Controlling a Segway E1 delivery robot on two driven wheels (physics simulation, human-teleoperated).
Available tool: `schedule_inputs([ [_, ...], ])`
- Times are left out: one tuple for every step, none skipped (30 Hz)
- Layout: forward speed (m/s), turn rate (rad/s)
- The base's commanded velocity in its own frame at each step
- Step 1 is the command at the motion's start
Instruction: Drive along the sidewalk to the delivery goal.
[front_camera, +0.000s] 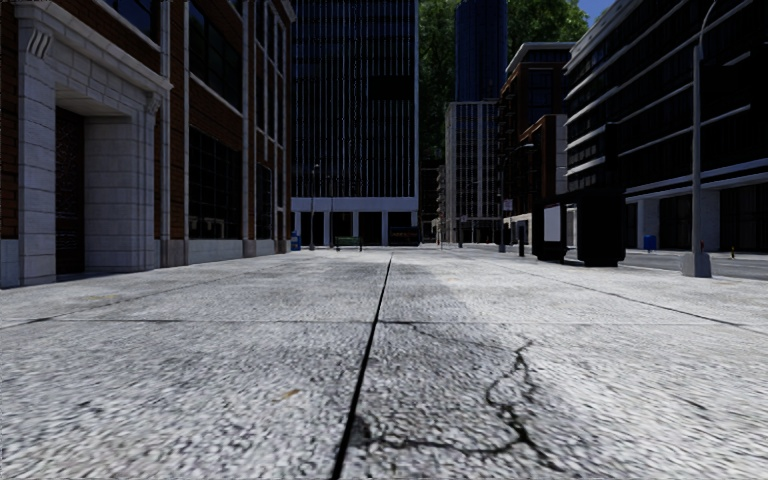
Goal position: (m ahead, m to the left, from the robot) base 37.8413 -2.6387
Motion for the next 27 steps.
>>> schedule_inputs([
  [1.73, 0.00],
  [1.73, 0.00],
  [1.73, 0.00],
  [1.73, 0.00],
  [1.74, 0.00],
  [1.74, 0.00],
  [1.74, 0.00],
  [1.74, 0.00],
  [1.74, 0.00],
  [1.74, 0.00],
  [1.74, 0.00],
  [1.74, 0.00],
  [1.74, 0.00],
  [1.74, 0.00],
  [1.74, 0.00],
  [1.74, 0.00],
  [1.74, 0.00],
  [1.74, 0.00],
  [1.74, 0.00],
  [1.74, 0.00],
  [1.74, 0.00],
  [1.74, 0.00],
  [1.74, 0.00],
  [1.74, 0.00],
  [1.74, 0.00],
  [1.74, 0.00],
  [1.74, 0.00],
])
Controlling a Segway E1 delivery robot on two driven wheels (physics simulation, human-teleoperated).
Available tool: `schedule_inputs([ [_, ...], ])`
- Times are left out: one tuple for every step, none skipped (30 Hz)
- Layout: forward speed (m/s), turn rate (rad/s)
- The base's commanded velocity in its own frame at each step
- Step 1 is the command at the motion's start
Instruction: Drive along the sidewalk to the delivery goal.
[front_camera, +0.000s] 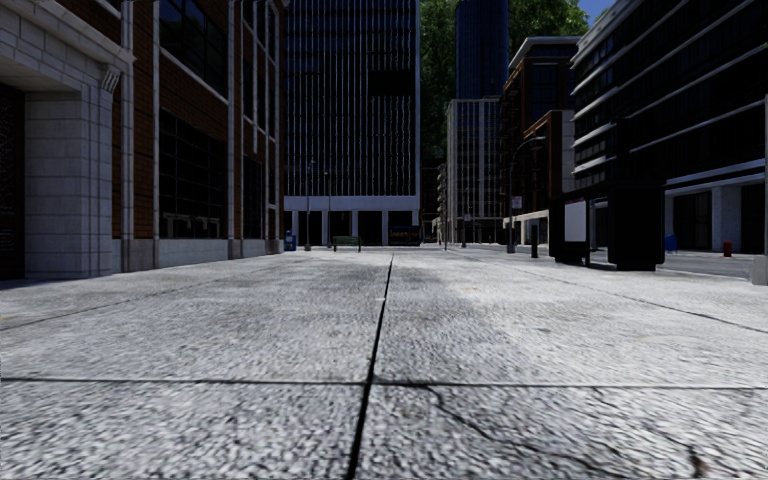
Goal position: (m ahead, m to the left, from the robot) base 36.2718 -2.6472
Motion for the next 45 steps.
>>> schedule_inputs([
  [1.74, 0.00],
  [1.74, 0.00],
  [1.74, 0.00],
  [1.74, 0.00],
  [1.74, 0.00],
  [1.74, 0.00],
  [1.74, 0.00],
  [1.74, 0.00],
  [1.74, 0.00],
  [1.74, 0.00],
  [1.74, 0.00],
  [1.74, 0.00],
  [1.74, 0.00],
  [1.74, 0.00],
  [1.74, 0.00],
  [1.74, 0.00],
  [1.74, 0.00],
  [1.74, 0.00],
  [1.74, 0.00],
  [1.74, 0.00],
  [1.74, 0.00],
  [1.74, 0.00],
  [1.74, 0.00],
  [1.74, 0.00],
  [1.74, 0.00],
  [1.74, 0.00],
  [1.74, 0.00],
  [1.74, 0.00],
  [1.74, 0.00],
  [1.74, 0.00],
  [1.74, 0.00],
  [1.74, 0.00],
  [1.74, 0.00],
  [1.74, 0.00],
  [1.74, 0.00],
  [1.74, 0.00],
  [1.74, 0.00],
  [1.74, 0.00],
  [1.74, 0.00],
  [1.74, 0.00],
  [1.74, 0.00],
  [1.74, 0.00],
  [1.74, 0.00],
  [1.74, 0.00],
  [1.74, 0.00],
])
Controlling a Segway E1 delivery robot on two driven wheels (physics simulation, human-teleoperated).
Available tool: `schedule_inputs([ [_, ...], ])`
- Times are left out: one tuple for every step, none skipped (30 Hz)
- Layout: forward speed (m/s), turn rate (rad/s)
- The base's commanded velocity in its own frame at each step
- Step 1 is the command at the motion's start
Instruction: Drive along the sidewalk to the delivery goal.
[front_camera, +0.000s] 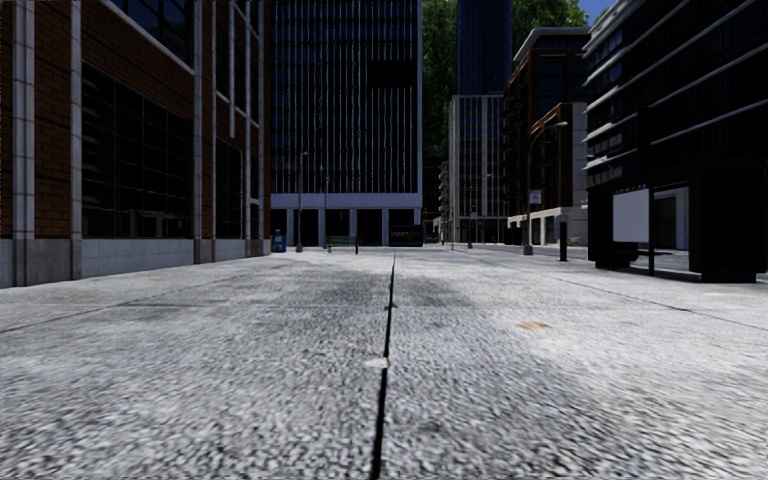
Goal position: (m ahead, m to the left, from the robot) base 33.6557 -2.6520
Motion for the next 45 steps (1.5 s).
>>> schedule_inputs([
  [1.74, 0.00],
  [1.74, 0.00],
  [1.74, 0.00],
  [1.74, 0.00],
  [1.74, 0.00],
  [1.74, 0.00],
  [2.00, 0.00],
  [2.00, 0.00],
  [2.00, 0.00],
  [2.00, 0.00],
  [2.00, 0.00],
  [2.00, 0.00],
  [2.00, 0.00],
  [2.00, 0.00],
  [2.00, 0.00],
  [2.00, 0.00],
  [2.00, 0.00],
  [2.00, 0.00],
  [2.00, 0.00],
  [2.00, 0.00],
  [2.00, 0.00],
  [2.00, 0.00],
  [2.00, 0.00],
  [2.00, 0.00],
  [2.00, 0.00],
  [2.00, -0.24],
  [2.00, -0.24],
  [2.00, -0.65],
  [2.00, -0.94],
  [2.00, -1.20],
  [2.00, -1.20],
  [2.00, -1.20],
  [2.00, -1.20],
  [2.00, -1.20],
  [2.00, -1.19],
  [2.00, -0.48],
  [2.00, -0.04],
  [2.00, -0.01],
  [2.00, -0.01],
  [2.00, 0.00],
  [2.00, 0.00],
  [2.00, 0.00],
  [2.00, 0.00],
  [2.00, 0.00],
  [2.00, 0.00],
])
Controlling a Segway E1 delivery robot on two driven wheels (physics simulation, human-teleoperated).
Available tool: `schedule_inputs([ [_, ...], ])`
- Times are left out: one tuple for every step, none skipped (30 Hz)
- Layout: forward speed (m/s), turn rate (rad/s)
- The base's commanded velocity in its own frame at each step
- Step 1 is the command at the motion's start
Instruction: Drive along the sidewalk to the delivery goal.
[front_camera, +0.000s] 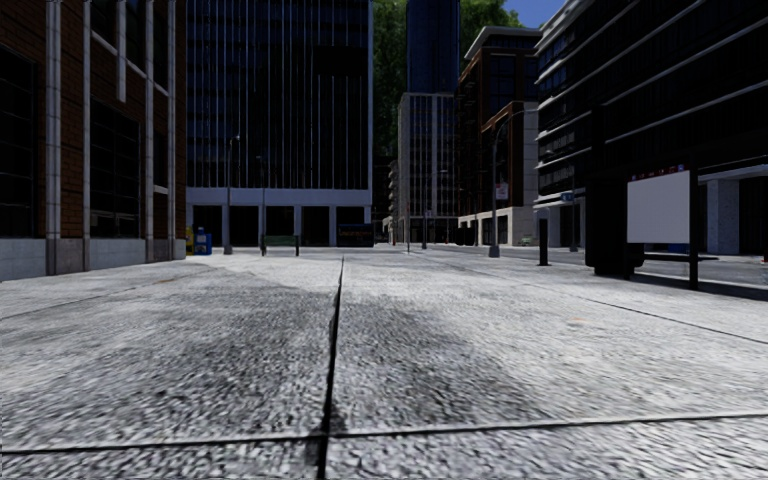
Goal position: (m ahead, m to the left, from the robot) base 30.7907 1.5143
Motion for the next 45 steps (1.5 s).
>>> schedule_inputs([
  [2.00, 0.00],
  [2.00, 0.00],
  [2.00, 0.00],
  [2.00, 0.00],
  [2.00, 0.00],
  [2.00, 0.00],
  [2.00, 0.00],
  [2.00, 0.00],
  [2.00, 0.00],
  [2.00, 0.00],
  [2.00, 0.00],
  [2.00, 0.00],
  [2.00, 0.00],
  [2.00, 0.00],
  [2.00, 0.00],
  [2.00, 0.00],
  [2.00, -0.23],
  [2.00, -0.54],
  [2.00, -0.85],
  [2.00, -0.99],
  [2.00, -0.99],
  [2.00, -1.03],
  [2.00, -1.04],
  [2.00, -0.69],
  [2.00, -0.17],
  [2.00, -0.04],
  [2.00, 0.00],
  [2.00, 0.00],
  [2.00, 0.00],
  [2.00, 0.00],
  [2.00, 0.00],
  [2.00, 0.00],
  [2.00, 0.00],
  [2.00, 0.00],
  [2.00, 0.00],
  [2.00, 0.00],
  [2.00, 0.00],
  [2.00, 0.00],
  [2.00, 0.00],
  [2.00, 0.00],
  [2.00, 0.00],
  [2.00, 0.00],
  [2.00, 0.00],
  [2.00, 0.00],
  [2.00, 0.00],
])
